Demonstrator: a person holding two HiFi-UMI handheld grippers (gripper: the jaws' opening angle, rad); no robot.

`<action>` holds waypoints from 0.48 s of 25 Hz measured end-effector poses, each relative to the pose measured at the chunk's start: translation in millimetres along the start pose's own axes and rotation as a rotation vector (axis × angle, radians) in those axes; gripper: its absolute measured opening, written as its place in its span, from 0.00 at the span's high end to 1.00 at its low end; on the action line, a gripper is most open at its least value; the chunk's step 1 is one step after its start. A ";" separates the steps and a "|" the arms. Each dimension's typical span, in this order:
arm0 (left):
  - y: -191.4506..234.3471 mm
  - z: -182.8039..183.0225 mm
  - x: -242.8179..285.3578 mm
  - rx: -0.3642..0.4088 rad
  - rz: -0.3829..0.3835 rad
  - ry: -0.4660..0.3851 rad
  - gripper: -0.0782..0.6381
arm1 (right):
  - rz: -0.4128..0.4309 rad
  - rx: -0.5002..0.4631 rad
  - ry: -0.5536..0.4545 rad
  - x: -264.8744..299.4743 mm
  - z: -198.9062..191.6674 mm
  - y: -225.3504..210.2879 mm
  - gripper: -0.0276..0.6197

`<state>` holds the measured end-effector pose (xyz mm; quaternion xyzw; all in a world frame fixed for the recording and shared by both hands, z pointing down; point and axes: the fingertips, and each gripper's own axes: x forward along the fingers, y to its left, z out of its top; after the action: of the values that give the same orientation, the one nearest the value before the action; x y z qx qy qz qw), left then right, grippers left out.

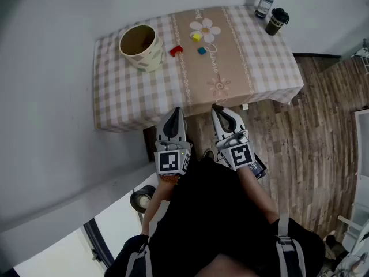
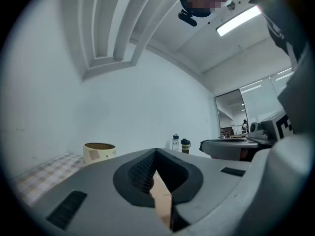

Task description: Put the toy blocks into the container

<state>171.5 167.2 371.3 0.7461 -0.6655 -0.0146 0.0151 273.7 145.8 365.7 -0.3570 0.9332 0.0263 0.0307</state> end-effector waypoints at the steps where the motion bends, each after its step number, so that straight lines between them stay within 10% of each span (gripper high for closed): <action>1: 4.0 -1.9 2.1 -0.003 0.003 0.003 0.89 | 0.003 0.006 0.000 3.9 -0.5 -0.4 0.96; 12: 42.5 -5.6 45.2 -0.009 0.017 0.016 0.89 | -0.055 0.008 0.035 53.9 -11.1 -43.4 0.95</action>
<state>134.7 117.5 378.6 0.7406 -0.6714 -0.0115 0.0239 262.1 76.9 371.4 -0.3831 0.9234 0.0154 0.0165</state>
